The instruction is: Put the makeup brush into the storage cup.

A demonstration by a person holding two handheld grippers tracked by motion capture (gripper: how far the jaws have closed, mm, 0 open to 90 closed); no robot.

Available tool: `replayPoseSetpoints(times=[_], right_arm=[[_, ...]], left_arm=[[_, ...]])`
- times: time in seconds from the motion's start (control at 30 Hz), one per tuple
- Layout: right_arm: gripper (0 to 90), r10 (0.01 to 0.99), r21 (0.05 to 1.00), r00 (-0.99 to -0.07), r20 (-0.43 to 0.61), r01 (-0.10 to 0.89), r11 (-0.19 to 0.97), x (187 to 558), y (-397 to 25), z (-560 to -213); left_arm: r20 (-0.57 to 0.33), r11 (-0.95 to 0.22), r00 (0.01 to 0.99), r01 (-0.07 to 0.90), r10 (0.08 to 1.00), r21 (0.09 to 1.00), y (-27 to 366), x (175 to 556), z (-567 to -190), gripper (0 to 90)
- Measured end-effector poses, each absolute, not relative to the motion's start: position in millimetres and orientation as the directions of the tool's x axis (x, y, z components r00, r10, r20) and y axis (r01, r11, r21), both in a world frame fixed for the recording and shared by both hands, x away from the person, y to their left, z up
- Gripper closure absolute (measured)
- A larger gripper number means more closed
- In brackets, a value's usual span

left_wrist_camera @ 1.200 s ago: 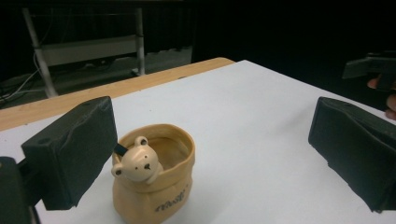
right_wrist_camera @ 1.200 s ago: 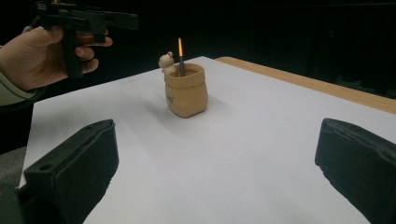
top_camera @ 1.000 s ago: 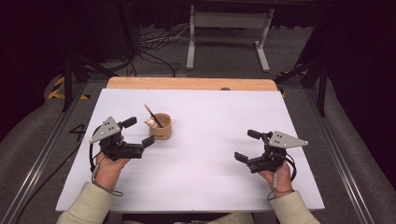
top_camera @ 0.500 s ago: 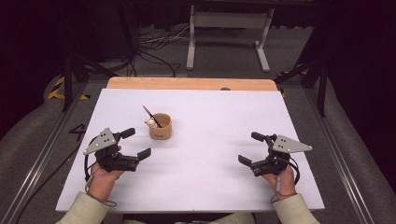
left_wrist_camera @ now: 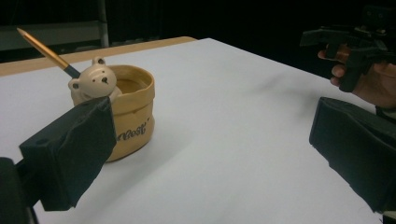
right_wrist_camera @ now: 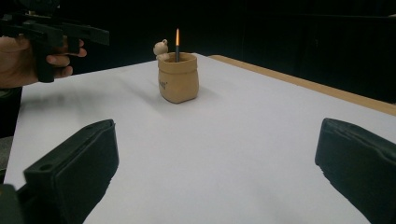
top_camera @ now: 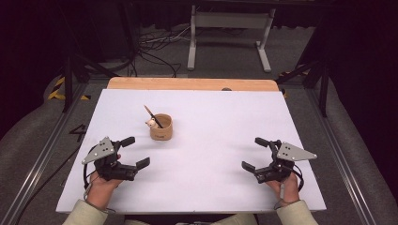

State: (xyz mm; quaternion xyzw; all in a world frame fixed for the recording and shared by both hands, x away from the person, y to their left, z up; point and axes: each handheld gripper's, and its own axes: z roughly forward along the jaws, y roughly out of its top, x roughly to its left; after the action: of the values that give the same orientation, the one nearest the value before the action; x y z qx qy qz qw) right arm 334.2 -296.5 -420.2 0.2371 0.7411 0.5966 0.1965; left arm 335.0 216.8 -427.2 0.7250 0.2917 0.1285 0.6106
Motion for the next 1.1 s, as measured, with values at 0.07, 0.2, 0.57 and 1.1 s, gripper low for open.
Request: replayPoseSetpoints(times=[0.07, 0.2, 0.57, 1.1], right_arm=[[0.0, 0.584, 0.977, -0.812, 0.002, 0.125, 0.171, 333.4, -296.4, -421.5], [0.0, 0.576, 0.976, -0.817, 0.001, 0.126, 0.178, 330.9, -294.2, -425.1], [0.0, 0.573, 0.977, -0.819, 0.02, 0.138, 0.163, 332.7, -289.6, -439.0], [0.0, 0.571, 0.971, -0.821, -0.01, 0.127, 0.201, 332.6, -283.7, -440.7]], left_arm=[[-0.179, -0.085, 0.795, 0.278, 0.579, 0.957, 217.9, 333.3, -431.5, 1.4], [-0.179, -0.087, 0.8, 0.277, 0.572, 0.957, 219.1, 330.2, -437.5, 1.4], [-0.181, -0.097, 0.811, 0.28, 0.557, 0.955, 212.9, 330.2, -453.5, 1.3], [-0.201, -0.068, 0.799, 0.289, 0.567, 0.955, 214.8, 333.1, -460.2, 0.9]])
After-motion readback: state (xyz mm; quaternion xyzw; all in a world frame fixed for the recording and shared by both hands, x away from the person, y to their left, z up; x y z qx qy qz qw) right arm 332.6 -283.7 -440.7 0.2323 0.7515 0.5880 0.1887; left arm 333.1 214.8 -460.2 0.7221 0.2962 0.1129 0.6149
